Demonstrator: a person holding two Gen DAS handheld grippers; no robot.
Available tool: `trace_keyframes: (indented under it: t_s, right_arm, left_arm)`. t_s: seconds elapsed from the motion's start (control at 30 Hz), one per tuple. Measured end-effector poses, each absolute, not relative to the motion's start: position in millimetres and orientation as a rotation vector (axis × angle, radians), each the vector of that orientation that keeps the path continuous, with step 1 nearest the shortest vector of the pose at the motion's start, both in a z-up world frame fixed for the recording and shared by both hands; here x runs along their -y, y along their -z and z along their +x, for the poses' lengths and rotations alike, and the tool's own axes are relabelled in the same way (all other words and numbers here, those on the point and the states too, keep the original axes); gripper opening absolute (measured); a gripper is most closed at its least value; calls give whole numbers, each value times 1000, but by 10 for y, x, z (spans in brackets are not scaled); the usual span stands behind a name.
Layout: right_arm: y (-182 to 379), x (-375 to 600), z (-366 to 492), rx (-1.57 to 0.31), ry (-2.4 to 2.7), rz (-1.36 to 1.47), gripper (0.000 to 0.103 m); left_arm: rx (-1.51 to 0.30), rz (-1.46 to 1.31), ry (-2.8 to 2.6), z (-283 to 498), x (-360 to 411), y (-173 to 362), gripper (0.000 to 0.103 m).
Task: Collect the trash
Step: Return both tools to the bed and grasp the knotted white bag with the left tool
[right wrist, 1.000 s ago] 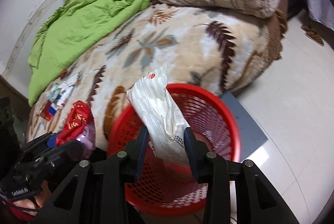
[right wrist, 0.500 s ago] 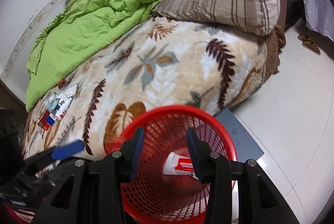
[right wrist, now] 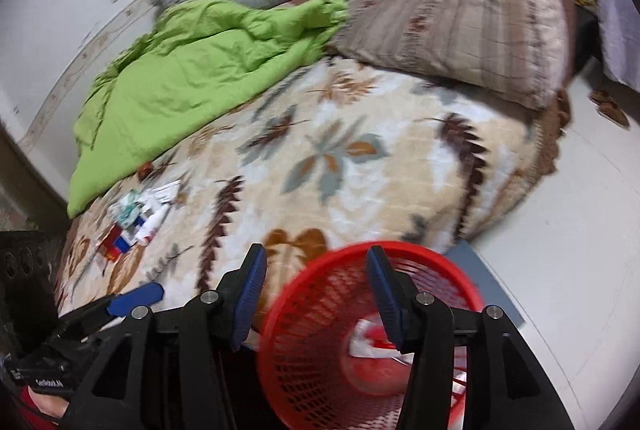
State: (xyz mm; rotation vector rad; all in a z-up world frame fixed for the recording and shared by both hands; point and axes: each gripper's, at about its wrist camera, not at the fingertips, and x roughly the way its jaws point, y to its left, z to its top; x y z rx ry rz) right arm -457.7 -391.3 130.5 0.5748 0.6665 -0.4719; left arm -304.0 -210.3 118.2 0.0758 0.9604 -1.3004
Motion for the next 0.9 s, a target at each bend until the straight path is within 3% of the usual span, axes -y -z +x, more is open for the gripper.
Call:
trace_keyframes:
  t_s: [0.33, 0.73, 0.9]
  right_arm:
    - [-1307, 3226, -3554, -703, 227, 491, 59]
    - [-876, 2553, -2443, -866, 42, 444, 61]
    - [-796, 2438, -2256, -870, 27, 446, 61]
  left_arm:
    - [-872, 4, 1012, -2341, 1144, -1229, 75]
    - [-853, -215, 620, -1288, -133, -1130, 75]
    - [-919, -320, 472, -652, -527, -936, 75]
